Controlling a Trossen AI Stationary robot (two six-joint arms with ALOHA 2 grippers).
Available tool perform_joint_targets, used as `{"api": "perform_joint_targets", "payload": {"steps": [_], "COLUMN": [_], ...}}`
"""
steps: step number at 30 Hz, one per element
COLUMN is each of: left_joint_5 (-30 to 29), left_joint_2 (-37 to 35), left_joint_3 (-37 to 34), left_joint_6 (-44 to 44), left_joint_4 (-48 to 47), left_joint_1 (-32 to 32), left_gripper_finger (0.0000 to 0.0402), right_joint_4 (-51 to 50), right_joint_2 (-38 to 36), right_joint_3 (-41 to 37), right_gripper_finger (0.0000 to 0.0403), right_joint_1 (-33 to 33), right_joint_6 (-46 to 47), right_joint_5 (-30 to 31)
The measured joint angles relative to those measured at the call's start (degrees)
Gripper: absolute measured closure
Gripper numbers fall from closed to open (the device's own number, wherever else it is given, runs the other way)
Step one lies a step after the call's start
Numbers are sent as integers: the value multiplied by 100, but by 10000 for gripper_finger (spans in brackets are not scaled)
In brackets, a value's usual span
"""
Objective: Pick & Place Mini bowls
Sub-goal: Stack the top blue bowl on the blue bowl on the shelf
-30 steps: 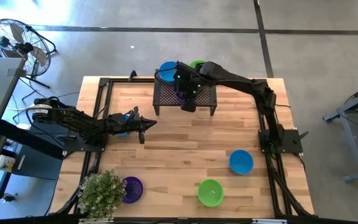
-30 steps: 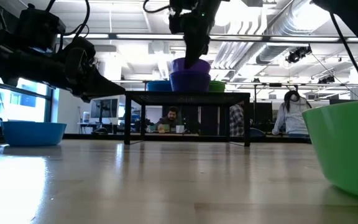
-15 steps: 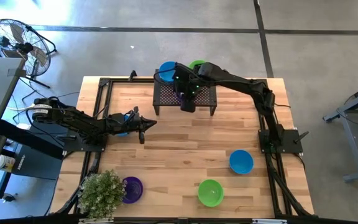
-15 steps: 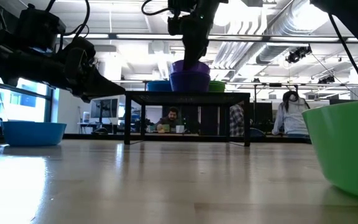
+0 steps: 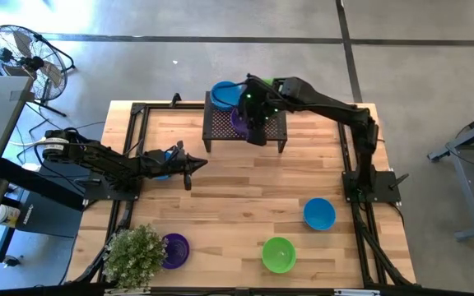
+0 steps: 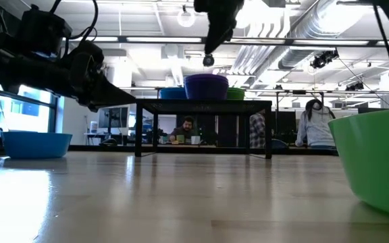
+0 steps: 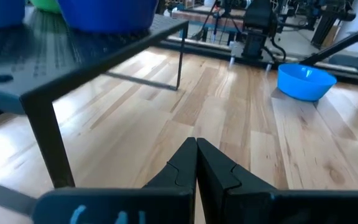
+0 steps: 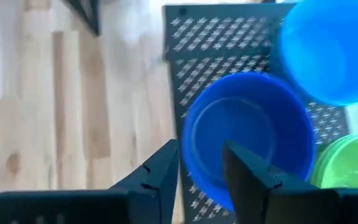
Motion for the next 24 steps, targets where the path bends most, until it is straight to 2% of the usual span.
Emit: {"api": "perform_joint_targets", "payload": {"steps": [4, 8, 14, 17, 21, 24], "left_joint_5": [2, 11, 163, 253, 252, 266], "left_joint_2": [0, 0, 0, 0, 0, 0], "left_joint_3": [-2, -2, -2, -2, 47, 178], "left_joint_6": [-2, -111, -176, -257, -304, -306], "left_joint_4": [-224, -246, -334, -360, -391, -397], "left_joint_1": [0, 0, 0, -2, 0, 0], "left_gripper_finger": [402, 402, 402, 402, 402, 402], "right_joint_4": [291, 1628, 4695, 6249, 8037, 8956], "right_joint_2": [-475, -1398, -3086, -3842, -4591, -5003], "right_joint_3": [-901, -2564, -5412, -6720, -8167, -8968], "right_gripper_finger": [339, 394, 381, 387, 400, 398], "right_joint_1": [13, 64, 326, 431, 466, 436], "right_joint_6": [-156, -170, -42, 23, 28, 30], "right_joint_5": [-393, -731, -607, -548, -551, -562]}}
